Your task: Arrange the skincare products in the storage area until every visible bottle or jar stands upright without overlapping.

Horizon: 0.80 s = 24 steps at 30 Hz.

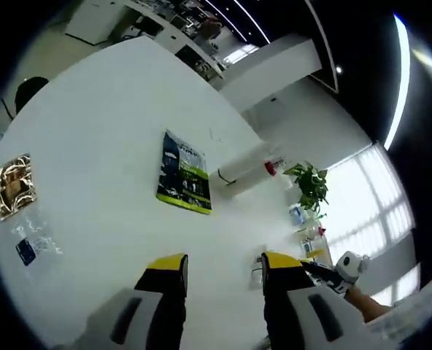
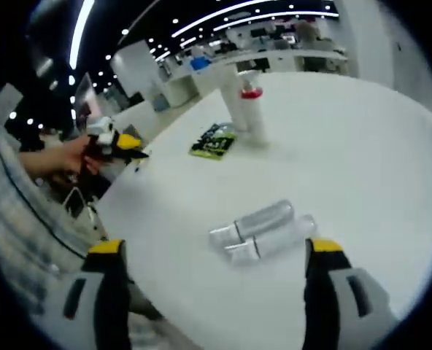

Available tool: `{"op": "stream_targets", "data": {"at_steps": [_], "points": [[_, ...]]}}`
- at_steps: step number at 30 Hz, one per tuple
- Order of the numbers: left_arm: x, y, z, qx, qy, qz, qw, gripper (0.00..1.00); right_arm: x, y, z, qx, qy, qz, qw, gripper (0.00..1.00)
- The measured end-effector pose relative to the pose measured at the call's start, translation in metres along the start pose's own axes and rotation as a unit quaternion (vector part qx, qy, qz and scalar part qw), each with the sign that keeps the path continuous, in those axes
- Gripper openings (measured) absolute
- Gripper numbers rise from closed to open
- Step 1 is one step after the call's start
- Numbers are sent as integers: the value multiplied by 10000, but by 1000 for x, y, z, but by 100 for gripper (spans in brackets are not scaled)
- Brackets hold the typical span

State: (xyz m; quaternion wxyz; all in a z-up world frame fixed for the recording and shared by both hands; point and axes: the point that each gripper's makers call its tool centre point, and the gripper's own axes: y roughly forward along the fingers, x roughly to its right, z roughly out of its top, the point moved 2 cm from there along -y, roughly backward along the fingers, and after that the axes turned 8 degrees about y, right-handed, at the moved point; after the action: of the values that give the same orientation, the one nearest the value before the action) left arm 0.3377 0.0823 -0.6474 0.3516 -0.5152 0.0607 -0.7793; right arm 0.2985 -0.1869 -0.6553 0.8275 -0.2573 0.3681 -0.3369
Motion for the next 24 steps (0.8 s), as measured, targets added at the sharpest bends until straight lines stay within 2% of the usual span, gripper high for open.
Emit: {"op": "stream_targets", "data": {"at_steps": [1, 2, 3, 4, 5, 7, 9, 10, 12, 13, 14, 16, 17, 19, 21, 22, 23, 24], "points": [[2, -2, -3, 31, -5, -6, 10000, 42, -1, 2, 1, -75, -75, 121, 9999, 98], [3, -5, -7, 74, -20, -18, 10000, 42, 3, 2, 2, -181, -222, 126, 9995, 92], [5, -6, -10, 108, -60, -36, 9999, 42, 10, 1, 3, -285, -453, -22, 9986, 84], [6, -8, -13, 131, -93, -64, 9999, 42, 15, 0, 2, -518, -821, -68, 9952, 75], [8, -9, -16, 139, -117, -89, 9998, 42, 18, 0, 2, -651, -1007, -108, 9927, 68], [11, -12, -22, 129, -123, -114, 9998, 42, 20, 4, 3, -833, -1196, -65, 9893, 67], [12, -18, -30, 67, -33, -110, 9999, 41, 26, 6, 1, -1146, -1495, -23, 9821, 65], [11, -21, -32, 52, 5, -113, 9999, 41, 28, 6, 1, -1196, -1595, -63, 9799, 62], [9, -27, -34, 50, 33, -100, 9999, 41, 34, 8, 1, -1442, -2124, -106, 9664, 54], [8, -29, -33, 74, 34, -89, 9999, 41, 37, 10, 0, -1621, -2424, -132, 9565, 52], [7, -30, -34, 90, 30, -87, 9999, 41, 39, 11, -1, -1702, -2497, -147, 9531, 52], [7, -36, -33, 168, -13, -87, 9998, 41, 45, 14, -7, -2194, -2891, -171, 9316, 51], [6, -37, -33, 182, -19, -88, 9998, 41, 46, 16, -7, -2326, -3191, -134, 9187, 50], [6, -40, -34, 225, -45, -89, 9997, 41, 47, 18, -7, -2489, -3579, -104, 8999, 49], [8, -43, -35, 267, -65, -120, 9996, 41, 47, 21, -5, -2667, -4095, -7, 8725, 48], [9, -43, -36, 274, -65, -128, 9995, 41, 47, 22, -5, -2704, -4147, 13, 8688, 48], [10, -44, -38, 271, -57, -149, 9995, 41, 47, 23, -5, -2816, -4331, 75, 8562, 46], [11, -45, -40, 264, -43, -158, 9995, 41, 47, 25, -6, -2871, -4459, 141, 8477, 45]]}}
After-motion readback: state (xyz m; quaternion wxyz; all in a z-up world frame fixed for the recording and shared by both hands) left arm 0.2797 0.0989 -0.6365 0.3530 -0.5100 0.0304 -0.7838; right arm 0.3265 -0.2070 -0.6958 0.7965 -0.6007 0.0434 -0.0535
